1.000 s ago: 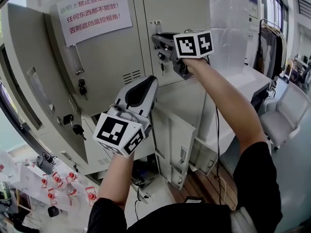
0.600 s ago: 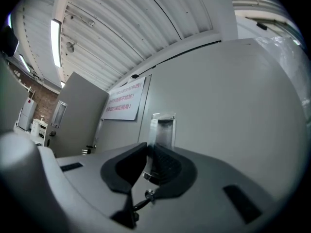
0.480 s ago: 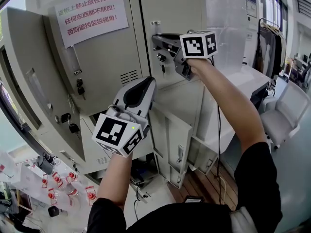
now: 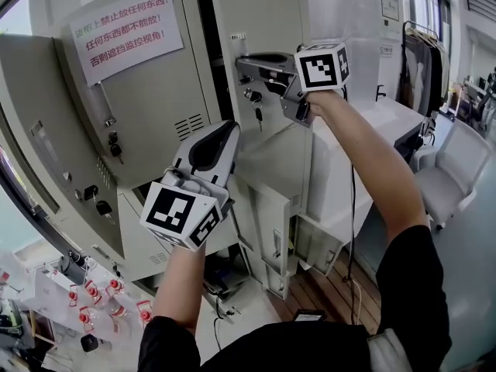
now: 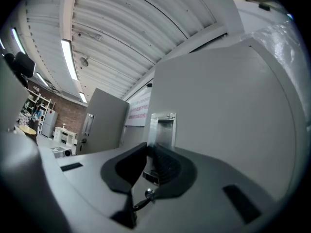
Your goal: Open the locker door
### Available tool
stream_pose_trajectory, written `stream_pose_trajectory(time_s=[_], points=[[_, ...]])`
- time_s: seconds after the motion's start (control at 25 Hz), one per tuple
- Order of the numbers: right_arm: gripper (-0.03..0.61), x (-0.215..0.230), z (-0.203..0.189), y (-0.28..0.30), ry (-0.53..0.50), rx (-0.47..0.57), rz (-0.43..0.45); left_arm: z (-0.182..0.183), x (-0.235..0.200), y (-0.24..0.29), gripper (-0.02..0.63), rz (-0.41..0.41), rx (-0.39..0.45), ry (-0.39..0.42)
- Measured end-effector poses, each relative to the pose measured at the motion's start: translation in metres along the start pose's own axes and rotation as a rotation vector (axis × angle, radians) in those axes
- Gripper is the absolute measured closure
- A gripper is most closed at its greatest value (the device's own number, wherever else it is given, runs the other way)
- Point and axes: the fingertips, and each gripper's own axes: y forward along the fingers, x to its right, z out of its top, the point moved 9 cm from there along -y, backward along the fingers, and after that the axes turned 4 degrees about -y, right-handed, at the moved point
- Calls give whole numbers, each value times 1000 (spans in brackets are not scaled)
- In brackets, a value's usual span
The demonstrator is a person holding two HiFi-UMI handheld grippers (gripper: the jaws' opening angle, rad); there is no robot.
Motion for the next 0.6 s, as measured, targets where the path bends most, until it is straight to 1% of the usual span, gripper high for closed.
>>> stream_pose_trajectory(time_s=[0.16,0.6], points=[[525,-5,5,-17,17,3,54,1,5,6,595,-4,-2,2],[522,-7,13,-67,19,22,199,-7,19,20,595,9,-10,-2]])
